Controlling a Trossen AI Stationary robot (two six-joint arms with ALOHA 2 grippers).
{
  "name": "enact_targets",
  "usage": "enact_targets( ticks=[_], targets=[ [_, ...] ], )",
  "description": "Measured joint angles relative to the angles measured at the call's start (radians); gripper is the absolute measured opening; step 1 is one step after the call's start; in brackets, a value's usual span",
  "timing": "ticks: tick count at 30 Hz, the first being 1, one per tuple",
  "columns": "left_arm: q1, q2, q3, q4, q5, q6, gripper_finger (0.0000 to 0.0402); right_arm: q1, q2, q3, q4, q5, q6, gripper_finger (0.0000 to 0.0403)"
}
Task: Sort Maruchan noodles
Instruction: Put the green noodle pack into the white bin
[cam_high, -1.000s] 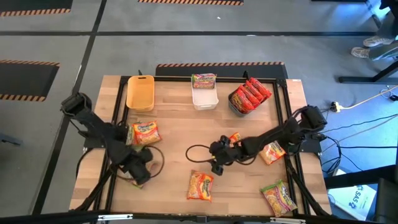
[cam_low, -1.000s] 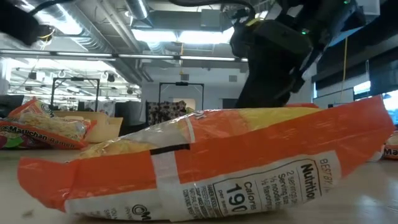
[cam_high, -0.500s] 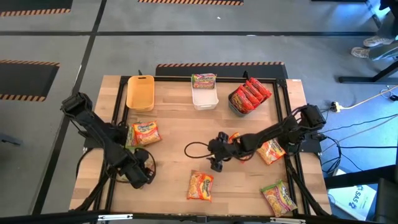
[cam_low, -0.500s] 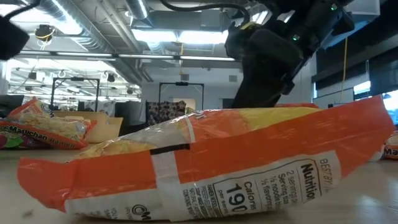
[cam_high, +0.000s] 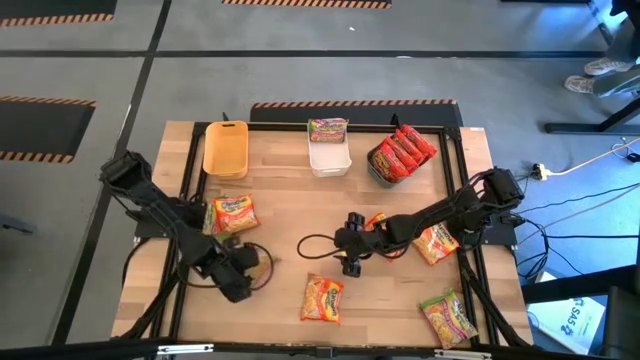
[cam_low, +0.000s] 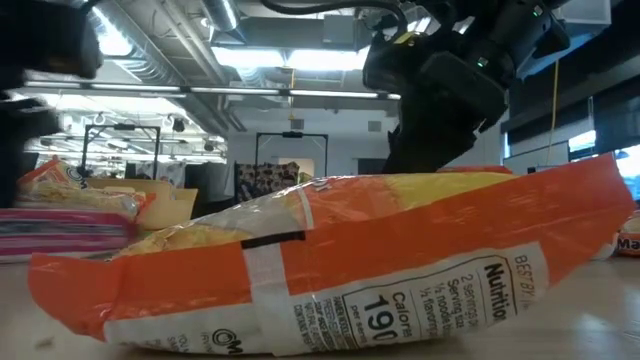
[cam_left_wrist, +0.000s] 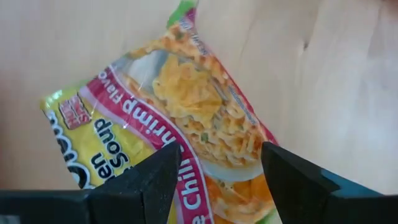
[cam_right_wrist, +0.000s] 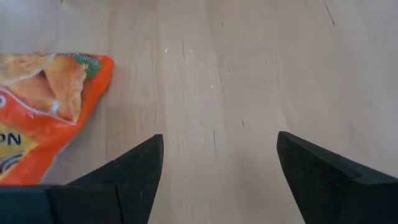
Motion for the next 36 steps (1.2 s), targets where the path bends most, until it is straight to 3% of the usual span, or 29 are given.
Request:
enact_targets(
  ticks=[5, 14, 18, 22, 26, 29, 33, 36],
  targets=[
    [0.087, 0.098, 0.001, 0.2, -0.111, 0.389, 0.0223, 0.0, 0.0, 0.0, 0.0, 0.005, -0.065, 0.0294],
    [0.305, 0.267, 0.0, 0.722, 0.085, 0.882, 0.0223, -0.038, -0.031, 0.013, -0.007, 0.027, -0.129, 0.0294],
    [0.366, 0.275, 0.033, 0.753, 0.088, 1.003, 0.0223, -0.074, -0.045, 0.056, -0.033, 0.004, -0.172, 0.0294],
    [0.349, 0.198, 0.105, 0.57, 0.035, 0.9, 0.0223, -0.112, -0.041, 0.079, 0.031, -0.081, -0.17, 0.0294],
    [0.273, 0.132, 0.124, 0.396, 0.03, 0.599, 0.0223, -0.149, -0.021, 0.068, 0.119, -0.146, -0.137, 0.0294],
    [0.2, 0.138, 0.116, 0.393, -0.035, 0.412, 0.0223, -0.177, 0.015, 0.068, 0.151, -0.124, -0.134, 0.0294],
    [0.139, 0.216, 0.111, 0.427, -0.178, 0.292, 0.0223, -0.207, 0.076, 0.068, 0.171, -0.038, -0.144, 0.0294],
    [0.137, 0.265, 0.112, 0.451, -0.21, 0.218, 0.0223, -0.218, 0.113, 0.067, 0.14, 0.004, -0.168, 0.0294]
  ],
)
